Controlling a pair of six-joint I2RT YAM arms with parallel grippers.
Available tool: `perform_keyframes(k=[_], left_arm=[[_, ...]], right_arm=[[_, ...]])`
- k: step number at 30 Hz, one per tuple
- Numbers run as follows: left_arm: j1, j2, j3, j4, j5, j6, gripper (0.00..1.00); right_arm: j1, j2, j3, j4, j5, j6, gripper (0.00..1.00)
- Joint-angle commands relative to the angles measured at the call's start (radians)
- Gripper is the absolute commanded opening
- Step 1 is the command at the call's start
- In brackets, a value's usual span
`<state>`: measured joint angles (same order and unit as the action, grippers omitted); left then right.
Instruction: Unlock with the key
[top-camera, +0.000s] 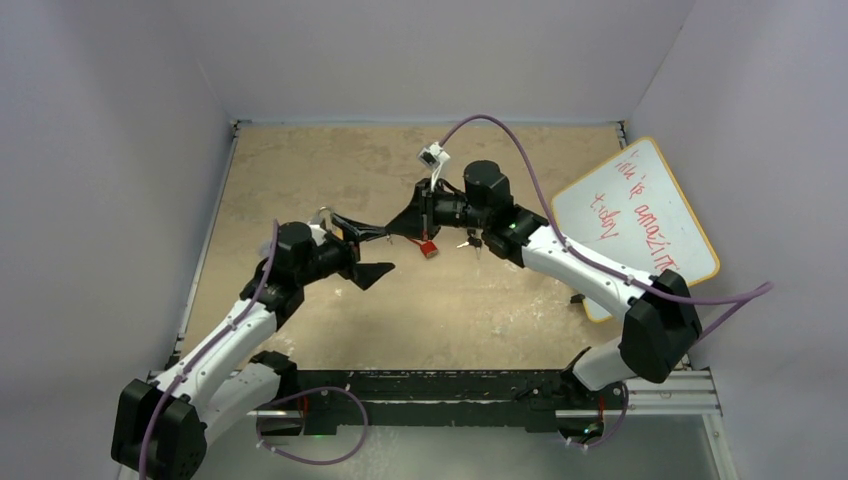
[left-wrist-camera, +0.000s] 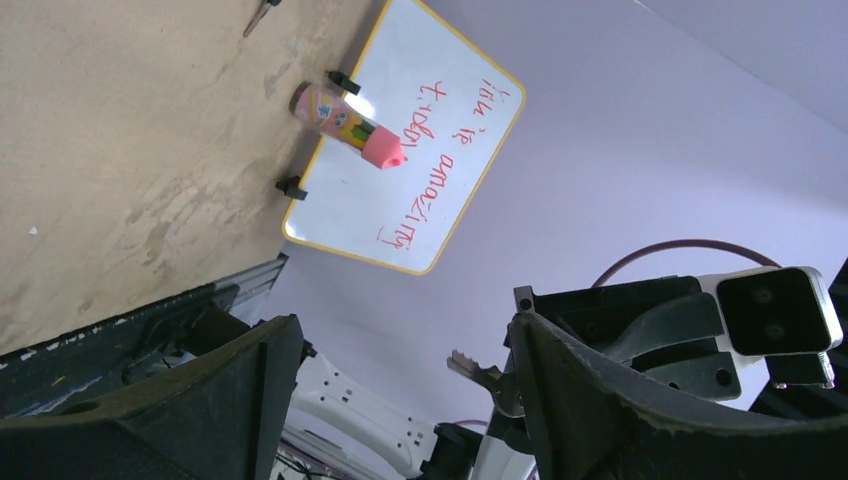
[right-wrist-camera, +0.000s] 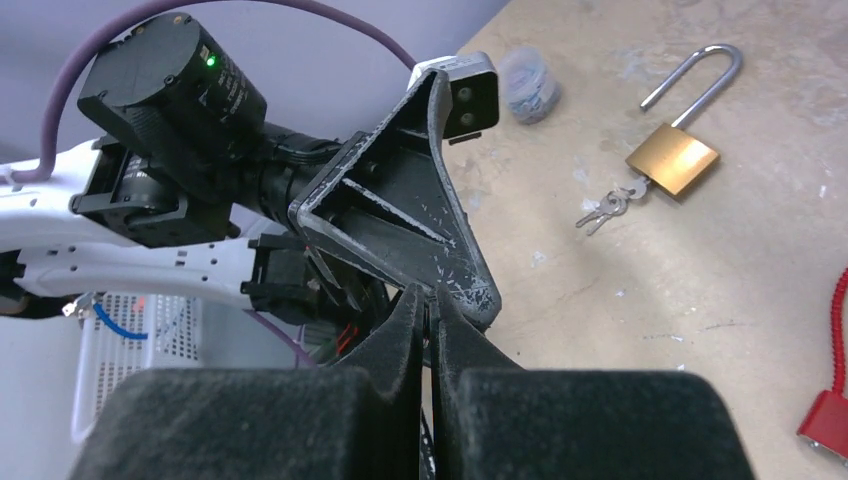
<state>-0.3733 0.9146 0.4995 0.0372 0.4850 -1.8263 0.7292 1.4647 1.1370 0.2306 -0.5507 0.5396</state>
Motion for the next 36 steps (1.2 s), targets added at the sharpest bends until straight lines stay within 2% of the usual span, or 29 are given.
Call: perform_keyframes(k=[1,14,18,26,36], left_arm=[[0.003,-0.031,0.019,0.048,0.063,-0.138,0.75],[0.002,-0.12,-0.036,0.08,-0.02,-0.269,0.7],[0.003,-0.133,-0.042,0.083,-0.038,-0.283,0.56],[0.002,-0.127,-0.056,0.044,-0.039,-0.268,0.37],[0.004,-0.117,-0.068,0.035,-0.046,-0.238,0.0]], right_arm=[[0.011,0.008,0.008,0.078,-0.095,-0.014,0.0],[0.036,0.054,0.02,0.02,-0.109,-0.096,0.0],[0.042,0.062,0.026,0.001,-0.106,-0.113,0.0],[0.041,0.073,0.03,-0.014,-0.097,-0.119,0.0],[0.042,0.066,0.024,-0.025,-0.121,-0.133,0.0]])
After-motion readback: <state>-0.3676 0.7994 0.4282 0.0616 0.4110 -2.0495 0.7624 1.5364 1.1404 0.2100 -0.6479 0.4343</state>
